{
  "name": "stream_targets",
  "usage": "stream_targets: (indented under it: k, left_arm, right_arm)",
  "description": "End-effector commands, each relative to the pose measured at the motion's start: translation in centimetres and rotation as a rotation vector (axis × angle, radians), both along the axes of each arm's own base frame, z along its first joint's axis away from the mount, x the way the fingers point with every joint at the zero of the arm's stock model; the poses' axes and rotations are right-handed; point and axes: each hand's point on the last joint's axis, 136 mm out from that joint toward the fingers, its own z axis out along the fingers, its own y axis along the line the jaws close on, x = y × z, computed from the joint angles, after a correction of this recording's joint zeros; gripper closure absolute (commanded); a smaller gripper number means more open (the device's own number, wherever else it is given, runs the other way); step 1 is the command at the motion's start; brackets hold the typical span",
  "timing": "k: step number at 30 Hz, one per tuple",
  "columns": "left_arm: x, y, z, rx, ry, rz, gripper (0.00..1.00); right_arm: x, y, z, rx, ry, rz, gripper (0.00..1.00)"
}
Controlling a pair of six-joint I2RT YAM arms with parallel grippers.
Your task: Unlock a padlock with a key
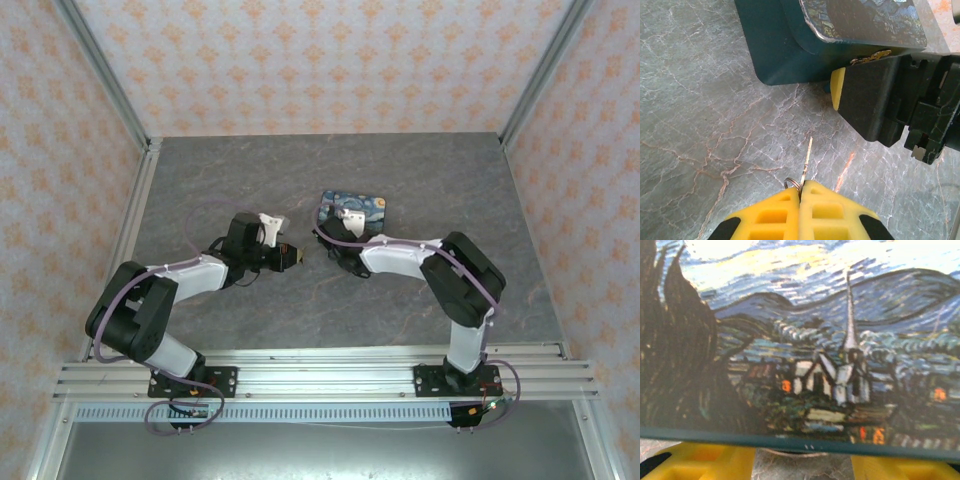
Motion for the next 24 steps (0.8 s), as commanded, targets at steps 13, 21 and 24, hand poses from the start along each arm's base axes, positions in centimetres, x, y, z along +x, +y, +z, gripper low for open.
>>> stream_targets:
  k: [13, 21, 24]
  left_arm:
    - [-1.2, 0.6, -1.1, 0.067, -0.015, -0.032, 1.0]
    - [-1.6, 0.3, -1.6, 0.059, -0.021, -0.056, 1.0]
    - [-2.0, 0.1, -1.7, 0.067, -0.038, -0.086, 1.0]
  right_arm:
    - [2.3, 0.6, -1.3, -0.046, 0.007, -0.034, 0.55]
    - [2.8, 0.1, -1.0, -0.04, -0.006, -0.036, 0.79]
    - [2.7, 0.2, -0.4, -0.029, -0.02, -0.015, 0.9]
